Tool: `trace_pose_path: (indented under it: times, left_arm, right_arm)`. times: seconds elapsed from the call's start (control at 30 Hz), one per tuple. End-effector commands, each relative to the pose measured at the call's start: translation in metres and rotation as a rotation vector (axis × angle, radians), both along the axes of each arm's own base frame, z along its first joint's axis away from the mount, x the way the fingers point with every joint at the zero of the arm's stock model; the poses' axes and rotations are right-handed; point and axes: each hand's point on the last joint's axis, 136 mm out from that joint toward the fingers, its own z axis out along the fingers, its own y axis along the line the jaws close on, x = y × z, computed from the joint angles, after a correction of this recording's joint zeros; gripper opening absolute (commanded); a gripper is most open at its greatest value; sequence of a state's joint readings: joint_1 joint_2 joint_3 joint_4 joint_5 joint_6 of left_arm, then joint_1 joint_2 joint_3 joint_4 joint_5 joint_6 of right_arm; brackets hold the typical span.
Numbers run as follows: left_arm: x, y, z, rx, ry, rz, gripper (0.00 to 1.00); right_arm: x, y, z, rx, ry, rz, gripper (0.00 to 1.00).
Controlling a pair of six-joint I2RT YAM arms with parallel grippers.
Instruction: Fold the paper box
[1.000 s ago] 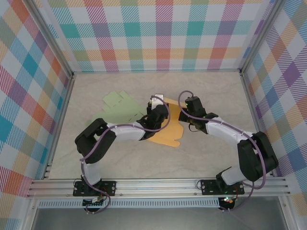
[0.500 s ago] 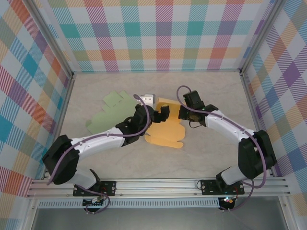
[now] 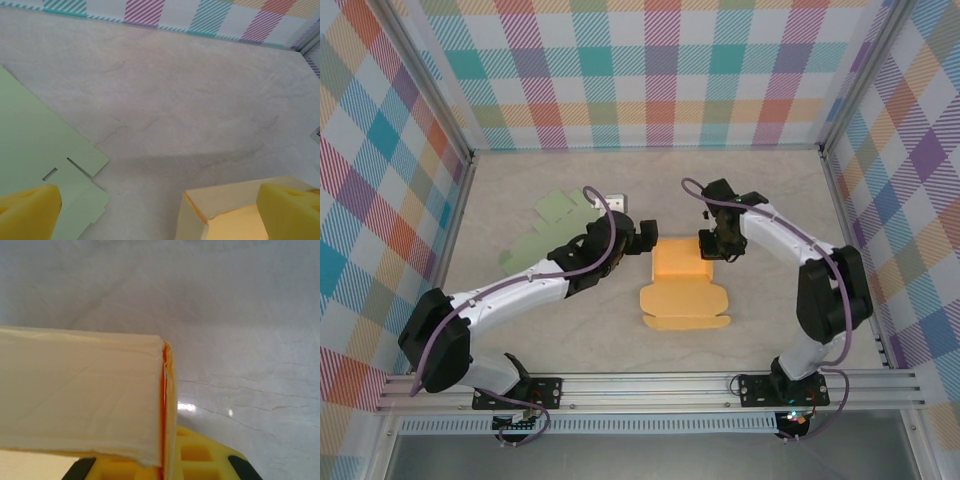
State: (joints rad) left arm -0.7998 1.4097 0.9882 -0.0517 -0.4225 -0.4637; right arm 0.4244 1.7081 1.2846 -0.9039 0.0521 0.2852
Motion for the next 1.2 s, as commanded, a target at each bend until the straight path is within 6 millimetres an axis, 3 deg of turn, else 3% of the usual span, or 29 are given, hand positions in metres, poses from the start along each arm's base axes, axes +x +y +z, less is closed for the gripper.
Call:
trace_pose_path:
  times: [0.0,0.47,0.67,0.93,1.17]
  left_arm:
    - [0.0,0.007,-0.012,-0.031,0.052,0.013,1.0]
    - [0.005,0.029,-0.024,-0.054,0.075,0.054,1.0]
    - [0.009,0.028,-0.027,-0.068,0.08,0.049,1.0]
    - [0.011,0.027,-0.027,-0.076,0.08,0.044,1.0]
    - [0.013,0.026,-0.027,-0.077,0.072,0.043,1.0]
  right_arm:
    - [-0.012,-0.009,-0.001,-0.06,0.114,0.065,0.0]
    - [0.034,-0.002,-0.045,-0.175,0.206,0.088,0.02]
    - [0.043,-0.005,-0.064,-0.217,0.218,0.103,0.04]
    - [0.049,-0.001,-0.071,-0.203,0.192,0.113,0.05]
    - [0.049,-0.013,-0.086,-0.318,0.158,0.083,0.0]
